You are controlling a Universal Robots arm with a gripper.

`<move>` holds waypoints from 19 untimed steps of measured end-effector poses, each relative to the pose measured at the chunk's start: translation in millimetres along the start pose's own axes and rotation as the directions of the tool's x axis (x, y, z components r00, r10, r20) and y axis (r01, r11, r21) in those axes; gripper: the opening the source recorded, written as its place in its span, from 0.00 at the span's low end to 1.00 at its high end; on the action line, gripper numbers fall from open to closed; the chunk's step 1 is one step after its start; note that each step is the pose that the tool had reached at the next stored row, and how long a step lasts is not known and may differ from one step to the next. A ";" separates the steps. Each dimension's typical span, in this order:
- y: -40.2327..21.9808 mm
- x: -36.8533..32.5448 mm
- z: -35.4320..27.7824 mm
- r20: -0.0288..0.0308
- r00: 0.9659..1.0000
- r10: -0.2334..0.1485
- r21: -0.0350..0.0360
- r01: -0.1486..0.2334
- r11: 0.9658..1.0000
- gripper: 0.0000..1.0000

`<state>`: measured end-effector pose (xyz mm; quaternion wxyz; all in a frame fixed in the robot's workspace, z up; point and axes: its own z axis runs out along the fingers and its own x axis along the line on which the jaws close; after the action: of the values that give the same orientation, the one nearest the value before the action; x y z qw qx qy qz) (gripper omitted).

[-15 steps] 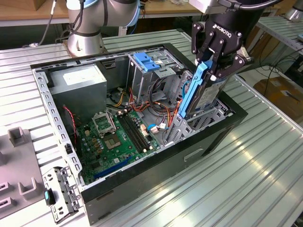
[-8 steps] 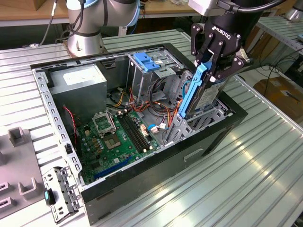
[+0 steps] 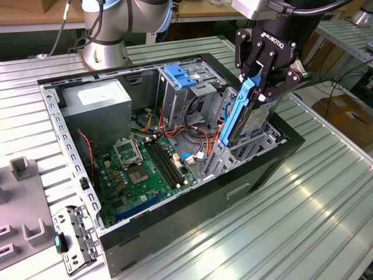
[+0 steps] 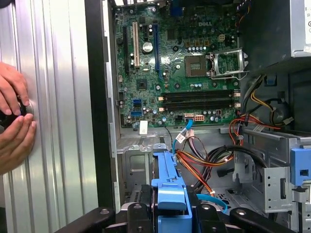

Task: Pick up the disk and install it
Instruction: 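Insert the disk into the insertion slot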

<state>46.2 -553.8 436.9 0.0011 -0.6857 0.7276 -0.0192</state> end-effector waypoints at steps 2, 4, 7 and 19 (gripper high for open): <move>0.0 0.0 0.7 0.000 1.000 0.000 0.000 0.000 1.000 0.37; 0.2 -0.1 4.7 0.000 1.000 0.000 0.000 0.000 1.000 0.44; 0.5 -0.2 10.8 0.000 1.000 0.000 0.000 0.000 1.000 0.44; 1.9 -0.9 38.7 0.000 1.000 0.000 0.000 0.000 1.000 0.11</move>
<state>45.4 -553.8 398.1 0.0011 -0.6857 0.7276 -0.0192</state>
